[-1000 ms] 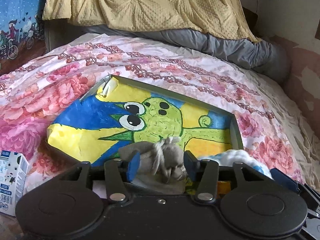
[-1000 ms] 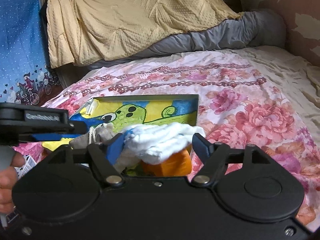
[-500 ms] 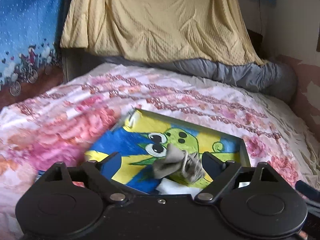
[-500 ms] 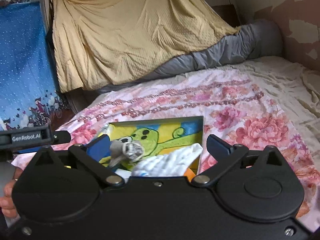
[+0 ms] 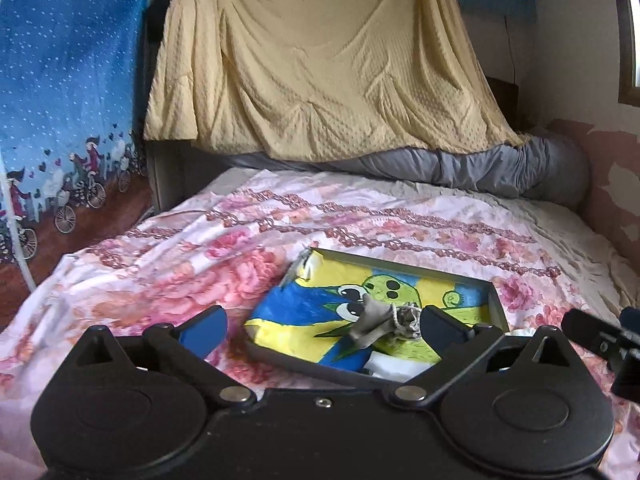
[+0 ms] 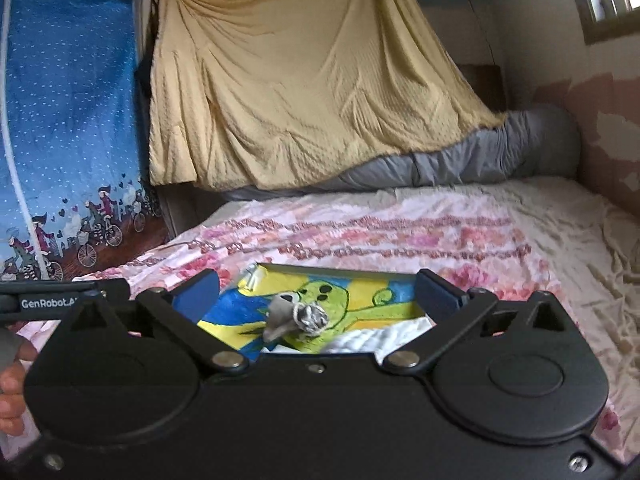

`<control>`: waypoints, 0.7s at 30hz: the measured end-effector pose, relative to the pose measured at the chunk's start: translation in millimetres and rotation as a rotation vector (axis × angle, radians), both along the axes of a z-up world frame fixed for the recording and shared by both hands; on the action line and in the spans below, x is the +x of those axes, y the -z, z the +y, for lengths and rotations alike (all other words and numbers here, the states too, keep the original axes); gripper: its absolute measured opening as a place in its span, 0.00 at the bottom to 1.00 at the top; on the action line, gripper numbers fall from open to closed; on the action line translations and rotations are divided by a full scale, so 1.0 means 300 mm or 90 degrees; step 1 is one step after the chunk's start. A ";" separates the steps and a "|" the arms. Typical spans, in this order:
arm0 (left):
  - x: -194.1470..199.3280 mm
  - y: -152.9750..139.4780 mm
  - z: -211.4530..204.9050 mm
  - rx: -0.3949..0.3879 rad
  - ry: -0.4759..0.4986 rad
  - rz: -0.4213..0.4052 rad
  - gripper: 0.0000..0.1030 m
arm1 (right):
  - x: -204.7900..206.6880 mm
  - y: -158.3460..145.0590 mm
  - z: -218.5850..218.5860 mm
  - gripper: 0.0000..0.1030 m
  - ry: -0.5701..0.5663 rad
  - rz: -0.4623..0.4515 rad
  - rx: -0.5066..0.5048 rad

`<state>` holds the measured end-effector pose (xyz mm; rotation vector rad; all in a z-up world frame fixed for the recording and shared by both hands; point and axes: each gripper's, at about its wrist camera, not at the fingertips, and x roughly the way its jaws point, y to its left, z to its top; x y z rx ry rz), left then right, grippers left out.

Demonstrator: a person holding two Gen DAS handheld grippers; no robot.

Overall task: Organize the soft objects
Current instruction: 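Open the left gripper to drop the pouch while the right gripper releases the toy, then move both grippers back from the tray to the pile of items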

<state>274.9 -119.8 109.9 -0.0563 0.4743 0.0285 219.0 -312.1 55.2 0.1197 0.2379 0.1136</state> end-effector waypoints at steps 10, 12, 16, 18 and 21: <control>-0.208 -0.024 0.137 -0.009 -0.072 -0.057 0.99 | -0.122 -0.031 0.106 1.00 -0.013 -0.047 -0.027; -0.244 -0.017 0.163 -0.004 -0.079 -0.070 0.99 | -0.153 -0.026 0.126 1.00 -0.022 -0.049 -0.035; -0.302 0.008 0.206 0.000 -0.089 -0.082 0.99 | -0.200 -0.012 0.182 1.00 -0.033 -0.056 -0.064; -0.330 0.025 0.233 -0.004 -0.089 -0.081 0.99 | -0.223 -0.005 0.205 1.00 -0.033 -0.063 -0.074; -0.366 0.057 0.268 -0.005 -0.087 -0.079 0.99 | -0.265 0.001 0.234 1.00 -0.033 -0.076 -0.083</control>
